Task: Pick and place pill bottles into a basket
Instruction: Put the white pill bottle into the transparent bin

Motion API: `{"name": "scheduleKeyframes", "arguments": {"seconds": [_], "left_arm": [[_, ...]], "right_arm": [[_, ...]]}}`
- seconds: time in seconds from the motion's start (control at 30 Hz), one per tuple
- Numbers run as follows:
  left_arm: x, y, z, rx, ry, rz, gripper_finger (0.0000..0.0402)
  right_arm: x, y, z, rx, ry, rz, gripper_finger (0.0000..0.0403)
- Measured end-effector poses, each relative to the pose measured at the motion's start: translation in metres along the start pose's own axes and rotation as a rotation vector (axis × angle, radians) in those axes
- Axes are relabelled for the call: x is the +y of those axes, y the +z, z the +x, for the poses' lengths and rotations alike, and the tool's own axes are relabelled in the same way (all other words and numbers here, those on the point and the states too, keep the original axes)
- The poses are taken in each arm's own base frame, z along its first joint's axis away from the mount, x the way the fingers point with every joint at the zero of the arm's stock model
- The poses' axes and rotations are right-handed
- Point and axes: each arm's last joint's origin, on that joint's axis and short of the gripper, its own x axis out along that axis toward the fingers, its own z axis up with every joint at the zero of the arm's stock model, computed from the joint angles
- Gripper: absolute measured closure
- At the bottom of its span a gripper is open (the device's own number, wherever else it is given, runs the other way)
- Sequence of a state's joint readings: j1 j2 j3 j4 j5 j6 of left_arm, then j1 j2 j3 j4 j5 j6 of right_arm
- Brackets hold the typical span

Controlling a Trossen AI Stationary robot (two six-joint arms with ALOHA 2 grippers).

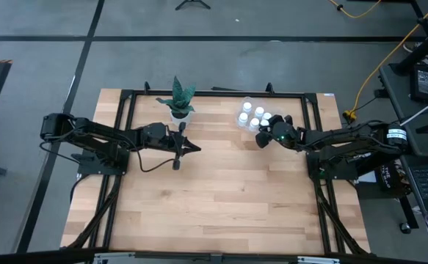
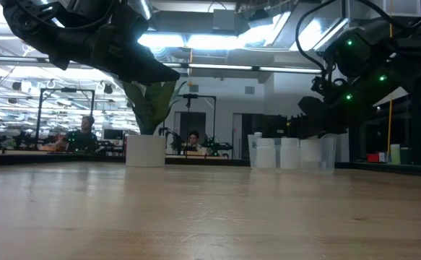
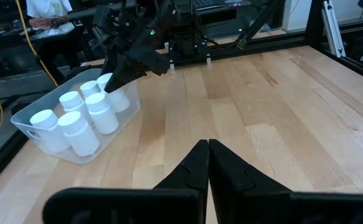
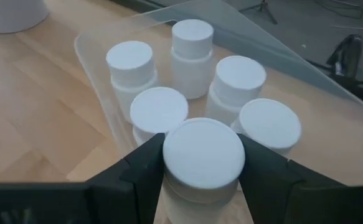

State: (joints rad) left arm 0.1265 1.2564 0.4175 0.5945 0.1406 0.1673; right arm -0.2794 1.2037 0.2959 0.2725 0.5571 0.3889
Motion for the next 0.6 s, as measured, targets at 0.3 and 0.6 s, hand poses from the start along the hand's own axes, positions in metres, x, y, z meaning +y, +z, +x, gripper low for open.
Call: {"name": "scheduleKeyframes", "arguments": {"seconds": [0.3,0.6], "left_arm": [[-0.0001,0.0,0.0,0.0,0.0,-0.023,0.0395],[0.0,0.0,0.0,0.0,0.0,-0.023,0.0394]], "right_arm": [[0.0003,0.0,-0.0001,0.004,0.009,-0.002,0.0216],[0.0048,0.0092,0.0,0.004,0.031,-0.049,0.0222]]}}
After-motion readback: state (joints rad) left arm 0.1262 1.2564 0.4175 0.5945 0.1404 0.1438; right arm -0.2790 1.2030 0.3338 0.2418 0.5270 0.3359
